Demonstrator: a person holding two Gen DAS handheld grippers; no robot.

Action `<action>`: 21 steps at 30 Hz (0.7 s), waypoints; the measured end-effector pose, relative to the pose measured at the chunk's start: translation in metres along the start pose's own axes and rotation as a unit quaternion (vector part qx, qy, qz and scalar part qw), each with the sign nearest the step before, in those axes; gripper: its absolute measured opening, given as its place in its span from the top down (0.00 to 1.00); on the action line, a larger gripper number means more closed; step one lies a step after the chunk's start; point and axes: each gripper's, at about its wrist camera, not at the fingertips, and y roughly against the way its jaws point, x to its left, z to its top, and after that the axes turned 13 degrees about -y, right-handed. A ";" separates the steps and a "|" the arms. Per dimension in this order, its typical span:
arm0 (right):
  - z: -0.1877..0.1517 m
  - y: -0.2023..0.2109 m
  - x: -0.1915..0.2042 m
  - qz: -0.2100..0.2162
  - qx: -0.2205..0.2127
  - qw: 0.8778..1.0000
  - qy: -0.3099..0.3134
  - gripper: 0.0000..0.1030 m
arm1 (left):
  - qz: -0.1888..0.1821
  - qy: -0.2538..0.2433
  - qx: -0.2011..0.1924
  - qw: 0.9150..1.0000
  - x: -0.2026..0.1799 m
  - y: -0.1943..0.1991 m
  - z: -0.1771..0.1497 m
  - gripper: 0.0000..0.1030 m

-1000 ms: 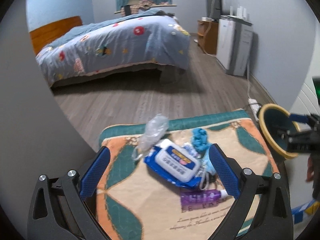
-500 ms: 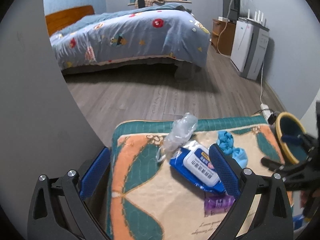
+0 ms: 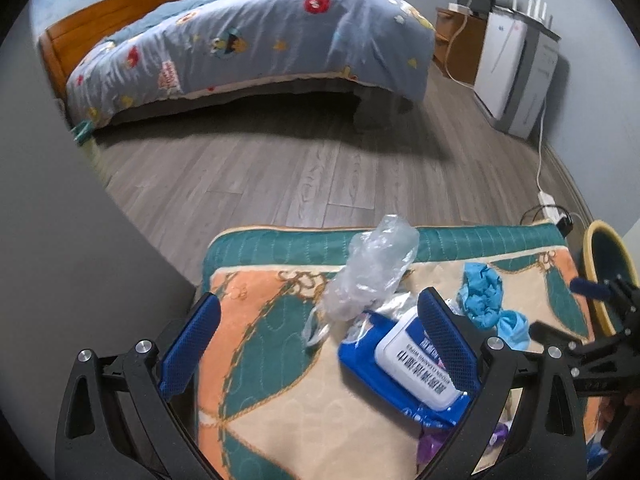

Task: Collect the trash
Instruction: 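Move both open tools back over the cushion toward the remaining trash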

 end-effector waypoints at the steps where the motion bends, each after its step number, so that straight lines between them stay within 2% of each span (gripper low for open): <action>1: 0.003 -0.002 -0.001 -0.001 -0.003 1.000 -0.002 0.06 | -0.002 -0.005 -0.001 1.000 -0.003 -0.003 0.003 0.05; 6: 0.015 -0.012 0.003 0.000 -0.009 1.000 -0.015 0.06 | -0.005 -0.021 0.006 1.000 -0.012 -0.020 0.010 0.05; 10: 0.016 -0.023 0.014 -0.013 -0.008 1.000 0.014 0.08 | -0.009 -0.020 0.009 1.000 -0.012 -0.030 0.014 0.05; 15: 0.015 -0.042 0.020 -0.010 0.014 0.999 0.038 0.27 | -0.042 0.016 0.015 0.999 -0.001 -0.042 0.016 0.06; 21: 0.020 -0.053 0.022 0.015 0.027 0.999 0.033 0.35 | -0.058 0.028 0.030 0.997 -0.002 -0.060 0.018 0.07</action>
